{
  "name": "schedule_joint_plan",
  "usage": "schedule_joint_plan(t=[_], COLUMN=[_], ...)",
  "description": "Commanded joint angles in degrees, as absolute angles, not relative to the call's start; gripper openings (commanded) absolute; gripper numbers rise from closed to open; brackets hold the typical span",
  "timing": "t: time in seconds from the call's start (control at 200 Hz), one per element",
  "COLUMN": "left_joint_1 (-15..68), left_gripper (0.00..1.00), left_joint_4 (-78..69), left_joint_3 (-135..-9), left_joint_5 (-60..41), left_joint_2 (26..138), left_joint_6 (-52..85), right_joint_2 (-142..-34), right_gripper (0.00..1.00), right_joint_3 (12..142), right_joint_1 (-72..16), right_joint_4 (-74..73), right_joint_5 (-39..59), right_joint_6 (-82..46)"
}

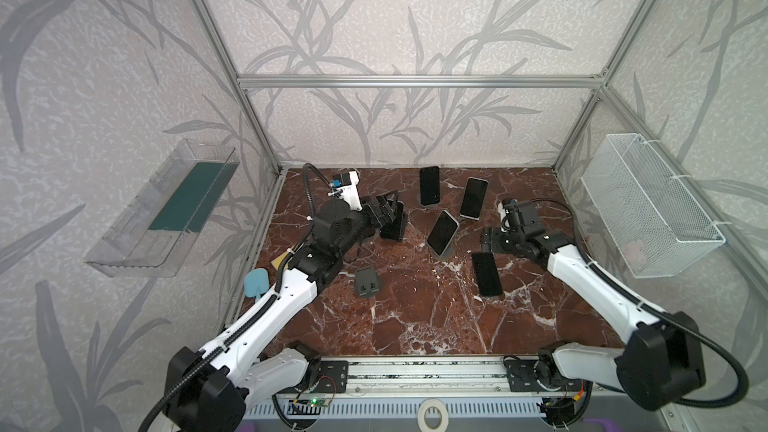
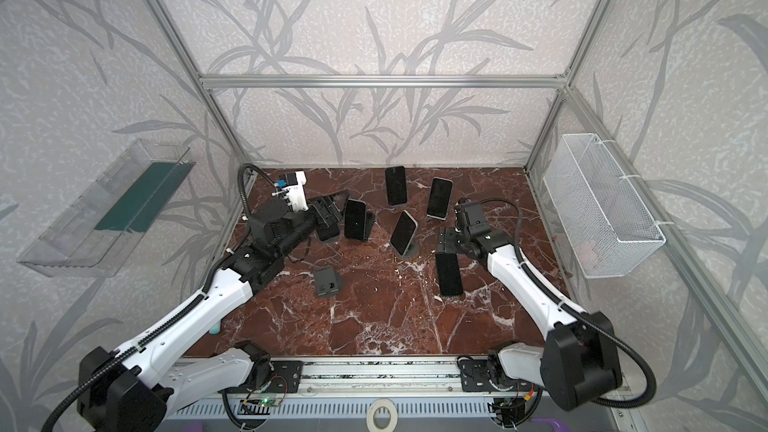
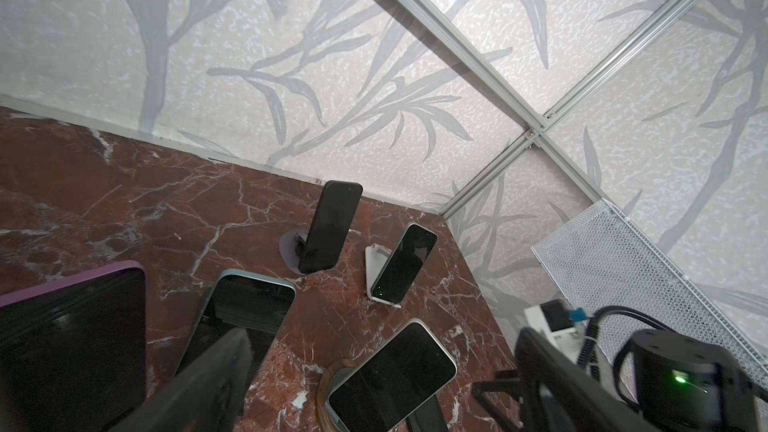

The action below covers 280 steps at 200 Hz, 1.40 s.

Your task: Remove the phone from the phone stand

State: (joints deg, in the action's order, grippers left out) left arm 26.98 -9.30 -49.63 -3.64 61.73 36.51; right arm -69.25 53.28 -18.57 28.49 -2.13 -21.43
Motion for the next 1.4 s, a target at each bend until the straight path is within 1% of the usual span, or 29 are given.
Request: schedule_joint_plan(t=[0.0, 0.155, 0.25, 0.33, 0.47, 0.676, 0.846, 0.961, 1.036, 1.241, 1.286, 1.361, 1.396], left_joint_1=[26.63, 26.13, 25.55, 24.33, 21.97, 19.21, 17.71, 16.70, 16.62, 15.87, 15.61, 15.22, 15.12], left_gripper=[0.99, 0.99, 0.99, 0.99, 0.99, 0.99, 0.99, 0.99, 0.99, 0.99, 0.99, 0.99, 0.99], left_joint_4=[-8.48, -7.80, -7.73, -9.61, -10.25, -8.52, -4.93, -5.39, -7.41, -8.78, -9.11, -9.15, -9.21], left_joint_3=[-48.08, -44.99, -42.80, -40.62, -39.61, -39.81, -40.69, -40.07, -39.16, -39.29, -39.50, -39.64, -39.64], left_joint_5=[3.33, 14.23, 20.05, 22.38, 24.35, 24.63, 24.34, 22.71, 21.33, 15.03, 13.80, 12.83, 12.92], left_joint_2=[58.54, 54.65, 52.46, 50.97, 50.95, 53.09, 53.12, 51.66, 50.99, 52.83, 53.40, 54.15, 54.30], left_joint_6=[36.32, 40.06, 42.53, 44.25, 44.47, 47.38, 52.19, 55.27, 55.42, 58.15, 58.52, 58.72, 58.35], right_joint_2=[-62.96, -55.51, -52.06, -50.51, -52.48, -58.49, -63.82, -65.68, -65.53, -62.17, -61.20, -59.13, -58.15], right_gripper=[0.82, 0.80, 0.79, 0.79, 0.78, 0.77, 0.77, 0.77, 0.76, 0.77, 0.80, 0.90, 0.92], right_joint_3=[54.16, 53.87, 52.84, 50.94, 52.27, 56.91, 60.48, 59.91, 58.28, 52.45, 51.46, 49.61, 48.43], right_joint_1=[-20.48, -27.82, -35.99, -43.73, -55.50, -65.12, -69.57, -70.70, -70.73, -70.74, -70.75, -70.58, -70.58], right_joint_4=[32.26, 35.27, 35.92, 33.89, 34.36, 34.81, 33.94, 32.22, 31.25, 29.82, 29.16, 26.51, 24.90], right_joint_5=[-3.17, -8.39, -13.44, -16.68, -24.70, -28.52, -31.11, -32.73, -33.91, -42.22, -42.75, -41.42, -41.01], right_joint_6=[-24.02, -26.89, -31.66, -35.93, -40.02, -41.40, -40.18, -39.12, -38.87, -37.03, -35.49, -31.88, -30.94])
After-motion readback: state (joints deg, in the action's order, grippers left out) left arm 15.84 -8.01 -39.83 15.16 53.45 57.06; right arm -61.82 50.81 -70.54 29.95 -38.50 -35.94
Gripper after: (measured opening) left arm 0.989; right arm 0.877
